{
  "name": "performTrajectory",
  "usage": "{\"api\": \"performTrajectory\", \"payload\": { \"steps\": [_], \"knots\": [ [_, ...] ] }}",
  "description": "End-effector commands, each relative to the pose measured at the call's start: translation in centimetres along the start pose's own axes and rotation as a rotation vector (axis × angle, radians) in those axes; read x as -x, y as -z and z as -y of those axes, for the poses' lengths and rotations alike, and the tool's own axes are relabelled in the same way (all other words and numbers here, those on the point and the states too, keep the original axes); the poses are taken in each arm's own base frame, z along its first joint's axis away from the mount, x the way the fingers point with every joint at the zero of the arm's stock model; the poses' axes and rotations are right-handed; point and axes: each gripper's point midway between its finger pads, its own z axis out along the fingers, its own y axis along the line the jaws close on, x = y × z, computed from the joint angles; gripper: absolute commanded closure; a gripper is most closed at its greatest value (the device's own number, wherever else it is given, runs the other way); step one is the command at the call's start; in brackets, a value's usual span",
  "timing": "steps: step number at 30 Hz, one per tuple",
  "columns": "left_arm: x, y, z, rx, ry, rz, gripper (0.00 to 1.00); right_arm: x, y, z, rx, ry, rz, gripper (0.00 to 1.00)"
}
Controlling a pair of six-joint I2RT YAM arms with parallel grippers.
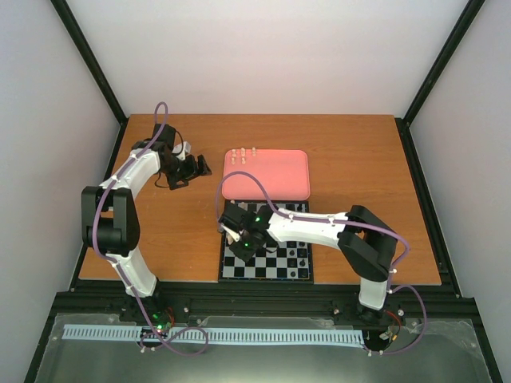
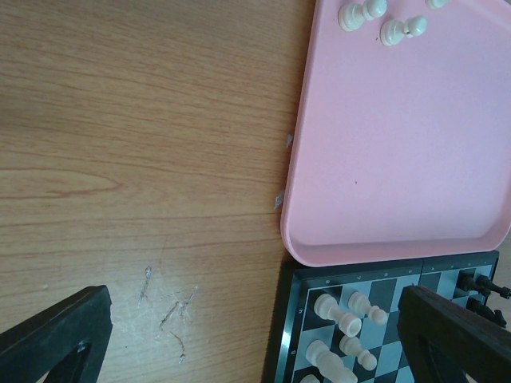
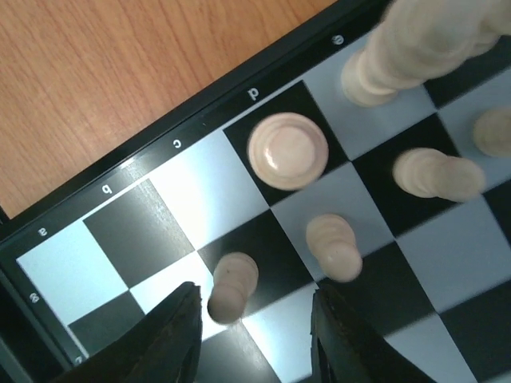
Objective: Set up the chess pieces on the board
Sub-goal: Place the chess piece on the chessboard, then pick up the chess piece from the storage box.
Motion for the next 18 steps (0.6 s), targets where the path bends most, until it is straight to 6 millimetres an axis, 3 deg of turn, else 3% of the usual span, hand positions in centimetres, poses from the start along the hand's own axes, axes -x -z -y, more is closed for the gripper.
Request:
{"api": "performTrajectory", "payload": {
  "steps": [1,5,10,13,18],
  "knots": [
    [0.8,1.4,0.7,-0.016,-0.015,0.046,0.0,2.0,5.4,0.6,-0.05,-0.014,0.096,0.56],
    [1.0,1.6,0.8,-0.018,-0.015,0.048,0.0,3.3,9.6,3.1,-0.074,-0.09,0.162,0.52],
    [1.0,1.6,0.9,-0.022,-0.016,0.046,0.0,7.4,12.6,10.1,-0.145,-0.208,0.271,0.46],
    [1.0,1.4,0.9,-0.021,-0.016,0.042,0.0,10.4,12.9,16.2,-0.182,-0.312,0.327,0.45],
    [1.1,1.1,0.8,-0.021,-0.013,0.033,0.0,16.0,11.7,24.6,-0.248,-0.416,0.405,0.45]
  ]
}}
